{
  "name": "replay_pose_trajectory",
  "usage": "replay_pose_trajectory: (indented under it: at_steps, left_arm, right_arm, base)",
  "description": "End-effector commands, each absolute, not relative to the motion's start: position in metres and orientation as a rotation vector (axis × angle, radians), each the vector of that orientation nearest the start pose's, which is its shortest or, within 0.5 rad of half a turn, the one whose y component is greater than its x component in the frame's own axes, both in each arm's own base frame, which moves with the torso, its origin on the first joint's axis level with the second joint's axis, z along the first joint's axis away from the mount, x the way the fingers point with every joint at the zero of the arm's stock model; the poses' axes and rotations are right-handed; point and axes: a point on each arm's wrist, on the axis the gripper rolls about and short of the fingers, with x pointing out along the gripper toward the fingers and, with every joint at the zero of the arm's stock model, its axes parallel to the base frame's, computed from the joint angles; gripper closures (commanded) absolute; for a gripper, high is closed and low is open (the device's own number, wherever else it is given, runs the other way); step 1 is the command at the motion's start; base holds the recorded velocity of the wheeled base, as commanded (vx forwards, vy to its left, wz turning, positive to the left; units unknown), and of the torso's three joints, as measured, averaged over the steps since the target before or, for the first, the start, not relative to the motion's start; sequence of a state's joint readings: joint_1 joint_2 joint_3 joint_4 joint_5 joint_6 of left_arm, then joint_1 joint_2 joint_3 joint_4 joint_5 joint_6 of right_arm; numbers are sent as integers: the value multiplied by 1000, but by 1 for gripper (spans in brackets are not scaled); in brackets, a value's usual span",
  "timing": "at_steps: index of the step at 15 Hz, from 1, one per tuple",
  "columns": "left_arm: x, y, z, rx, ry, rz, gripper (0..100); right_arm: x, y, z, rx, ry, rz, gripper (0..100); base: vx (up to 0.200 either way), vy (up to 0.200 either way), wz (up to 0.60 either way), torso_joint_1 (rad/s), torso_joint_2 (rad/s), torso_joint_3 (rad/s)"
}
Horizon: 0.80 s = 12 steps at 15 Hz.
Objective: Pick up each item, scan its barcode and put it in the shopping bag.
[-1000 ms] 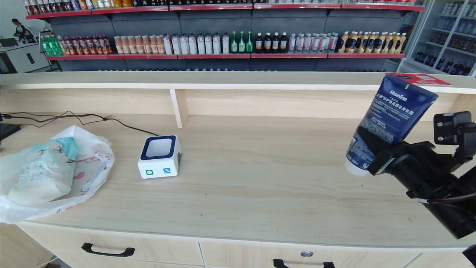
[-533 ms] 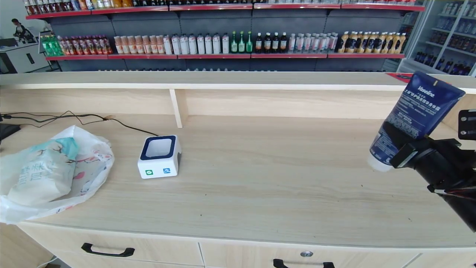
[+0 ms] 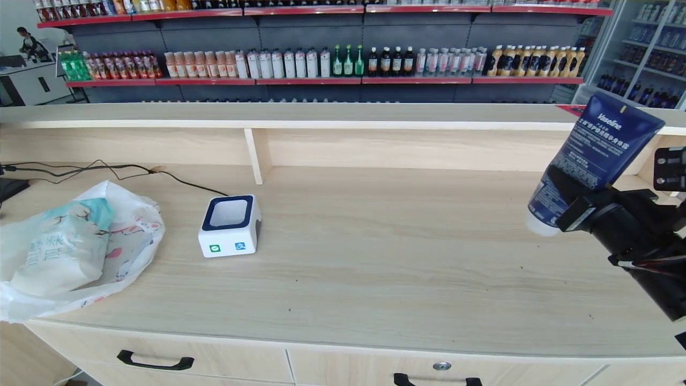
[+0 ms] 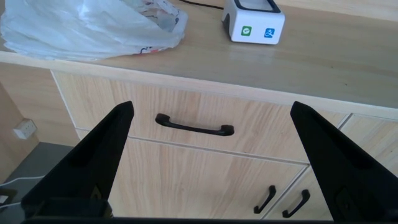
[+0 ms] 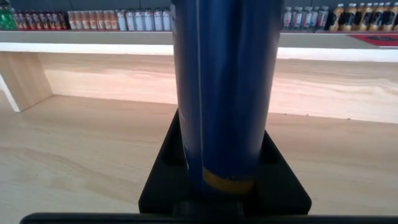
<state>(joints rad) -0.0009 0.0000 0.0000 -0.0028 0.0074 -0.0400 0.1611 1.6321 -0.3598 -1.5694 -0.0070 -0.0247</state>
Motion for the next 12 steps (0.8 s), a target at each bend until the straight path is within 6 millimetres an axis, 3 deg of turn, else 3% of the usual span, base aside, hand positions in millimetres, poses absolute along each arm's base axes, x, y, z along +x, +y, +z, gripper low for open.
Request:
replay_pose_trajectory:
  at_steps: [1,12]
  left_arm:
    - [-23,0,76,-40,-3,6,0]
    - [-23,0,76,-43,-2,6,0]
  right_arm:
    - [238,41,183,5,-291,161,100]
    - [220,44,184,12,-294,185,100]
  base:
    - [0,200,0,12,-2,7]
    - [0,200,0,3,2,1]
